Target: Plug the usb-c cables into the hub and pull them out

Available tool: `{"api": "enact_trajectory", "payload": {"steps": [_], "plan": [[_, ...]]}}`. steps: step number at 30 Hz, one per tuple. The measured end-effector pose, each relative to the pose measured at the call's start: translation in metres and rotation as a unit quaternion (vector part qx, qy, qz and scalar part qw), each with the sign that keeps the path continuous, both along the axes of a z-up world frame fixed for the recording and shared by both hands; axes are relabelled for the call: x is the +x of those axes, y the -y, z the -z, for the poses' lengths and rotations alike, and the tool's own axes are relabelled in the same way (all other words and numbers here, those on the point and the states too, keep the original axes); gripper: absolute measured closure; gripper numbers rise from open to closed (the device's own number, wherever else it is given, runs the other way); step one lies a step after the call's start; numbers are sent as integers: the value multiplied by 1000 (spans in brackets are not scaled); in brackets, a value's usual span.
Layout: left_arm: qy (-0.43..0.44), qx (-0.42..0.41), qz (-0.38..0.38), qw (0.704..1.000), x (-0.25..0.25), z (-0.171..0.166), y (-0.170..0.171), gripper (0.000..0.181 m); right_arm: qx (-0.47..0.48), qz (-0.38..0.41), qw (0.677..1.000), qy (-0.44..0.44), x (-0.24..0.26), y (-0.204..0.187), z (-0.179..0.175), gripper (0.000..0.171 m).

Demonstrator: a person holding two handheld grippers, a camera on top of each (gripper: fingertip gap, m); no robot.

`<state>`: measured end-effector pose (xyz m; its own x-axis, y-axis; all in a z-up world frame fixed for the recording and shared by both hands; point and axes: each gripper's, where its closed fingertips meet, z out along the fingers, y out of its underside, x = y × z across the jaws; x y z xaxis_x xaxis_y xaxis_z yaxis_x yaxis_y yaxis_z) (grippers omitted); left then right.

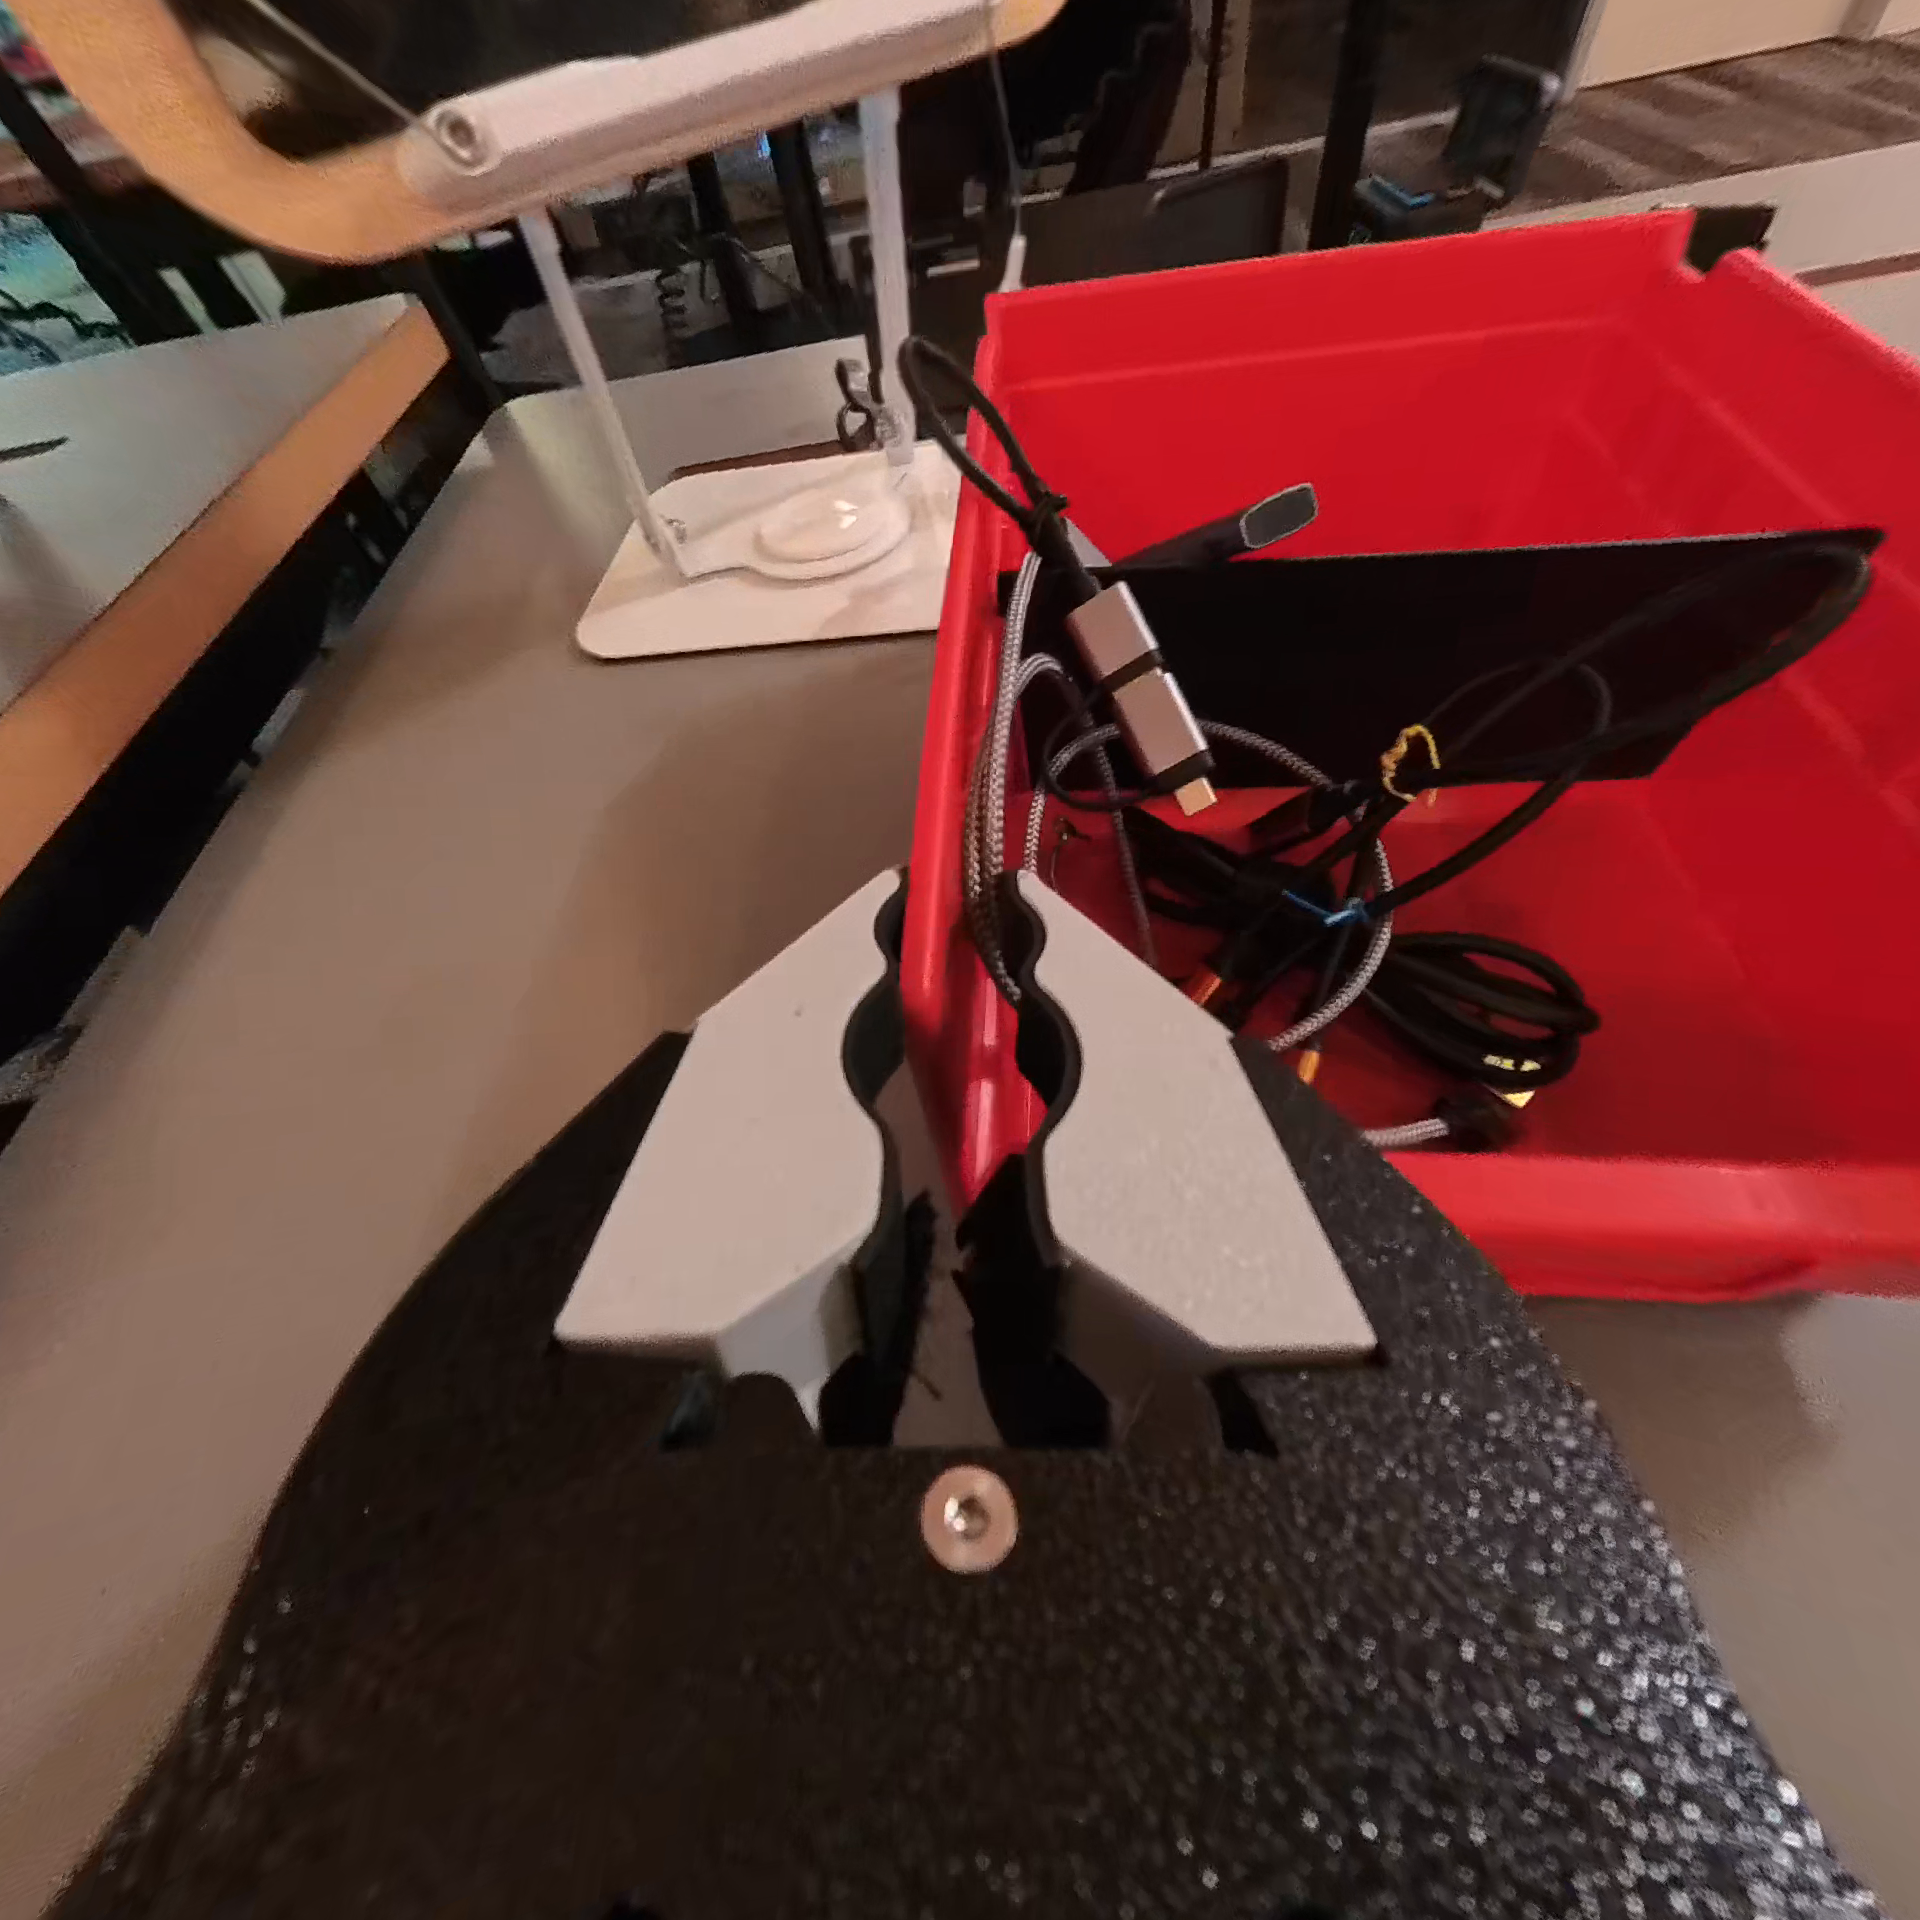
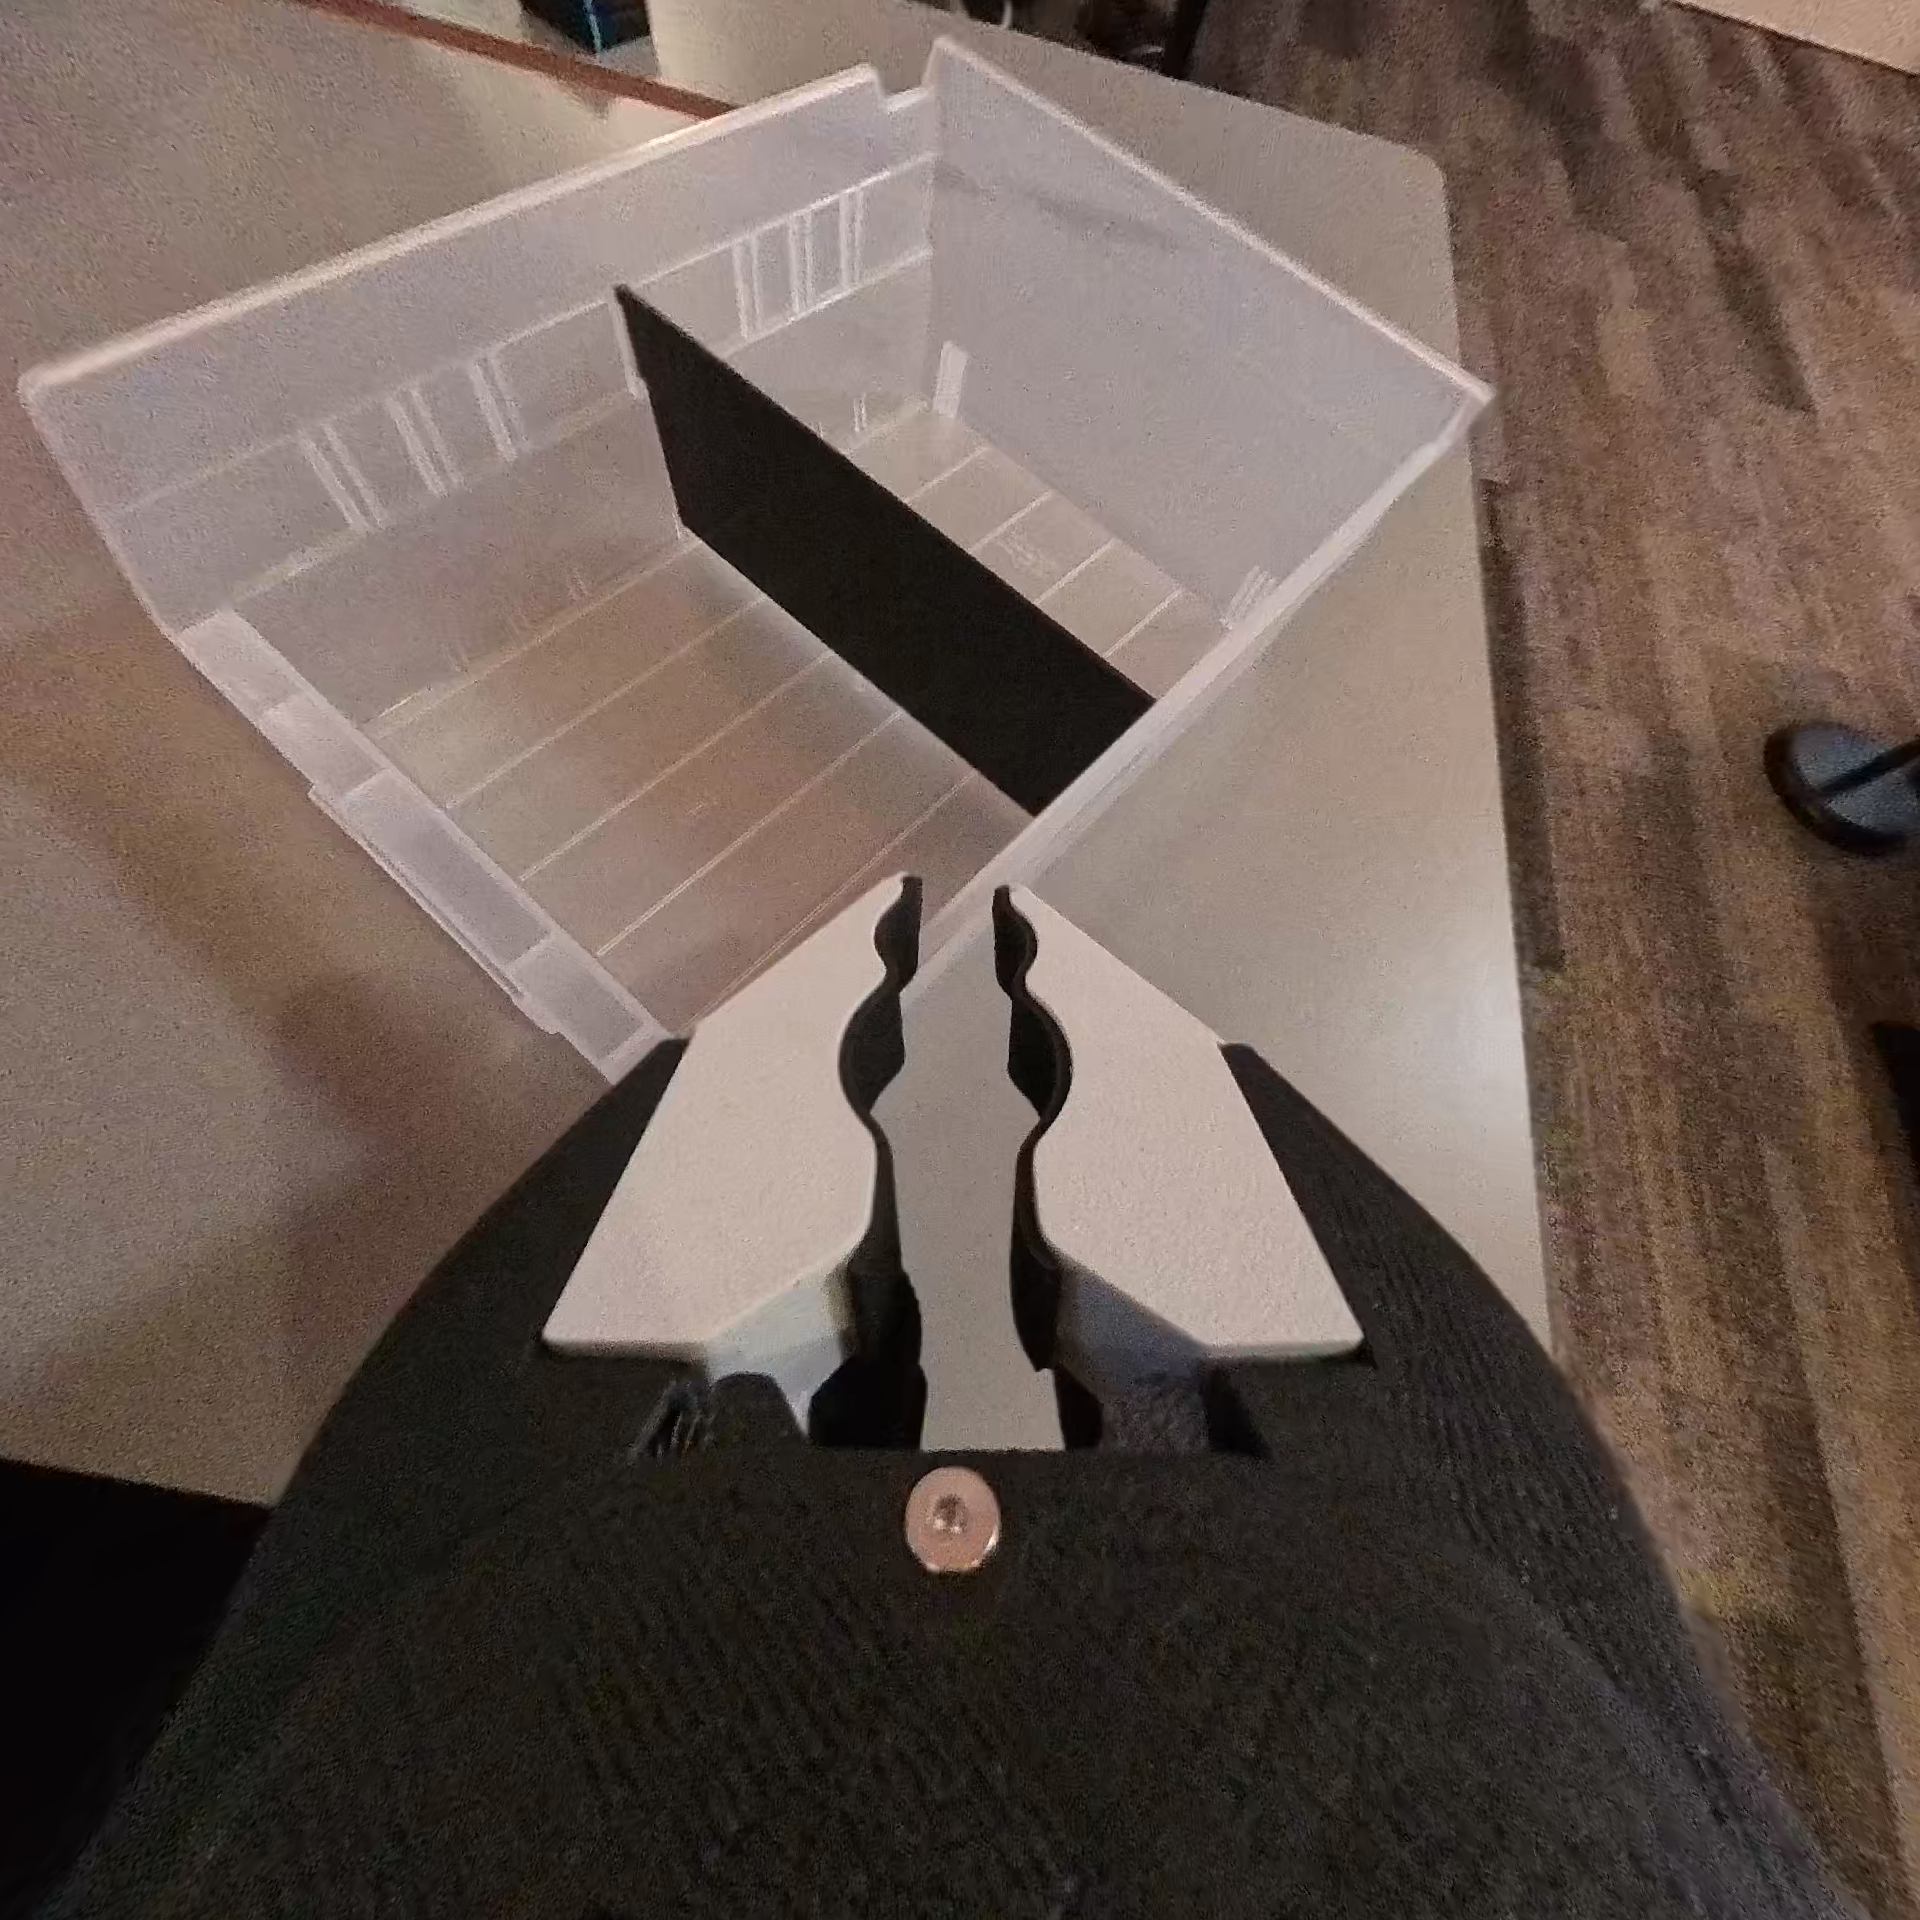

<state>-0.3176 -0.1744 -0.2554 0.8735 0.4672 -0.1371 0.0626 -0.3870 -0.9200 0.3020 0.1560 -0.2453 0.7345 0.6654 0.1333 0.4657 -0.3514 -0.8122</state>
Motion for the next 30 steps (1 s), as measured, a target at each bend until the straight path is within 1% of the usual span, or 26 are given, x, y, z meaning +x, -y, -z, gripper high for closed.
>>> {"api": "enact_trajectory", "payload": {"steps": [2,3,4,5,6,7,8,10,12,14,15,16,19,22,24,26,29,30], "plan": [[14,-3,27,1000,-7,2,3,167,-21,-5,1000,-1,2,-3,0,158],[36,1,38,999,-7,3,4,168,-20,-1,1000,0,2,-4,-3,153],[56,2,48,997,-5,3,5,168,0,5,1000,-9,1,-4,-12,144],[61,4,51,997,-5,0,7,155,29,8,999,-26,-3,-2,-26,140],[50,17,49,997,-4,-10,10,130,64,11,997,-52,-7,1,-44,135],[35,40,45,998,-1,-24,12,120,100,9,992,-80,-14,7,-63,133],[18,64,44,997,3,-41,11,120,135,1,985,-108,-23,14,-82,133],[-17,74,50,996,13,-67,2,131,180,-31,972,-151,-47,32,-109,134],[-29,39,95,994,28,-79,-26,134,189,-68,965,-170,-78,48,-119,135],[-24,-10,156,987,44,-81,-62,138,192,-105,958,-186,-111,61,-121,136],[-16,-46,168,985,45,-77,-78,138,190,-127,954,-193,-128,68,-120,137],[-12,-87,165,982,40,-71,-92,139,184,-150,951,-197,-145,75,-117,137],[20,-201,177,963,30,-46,-127,142,156,-200,949,-188,-185,92,-101,137],[72,-334,164,925,21,-15,-141,141,140,-242,944,-176,-208,110,-90,136],[77,-413,143,896,12,3,-143,141,136,-260,941,-168,-216,120,-85,136],[63,-492,117,860,2,18,-140,137,131,-273,938,-168,-221,127,-82,135],[5,-592,76,802,-16,30,-129,134,127,-282,935,-172,-221,133,-80,135],[-5,-620,73,781,-18,33,-125,144,125,-283,935,-173,-220,134,-79,135]]}}
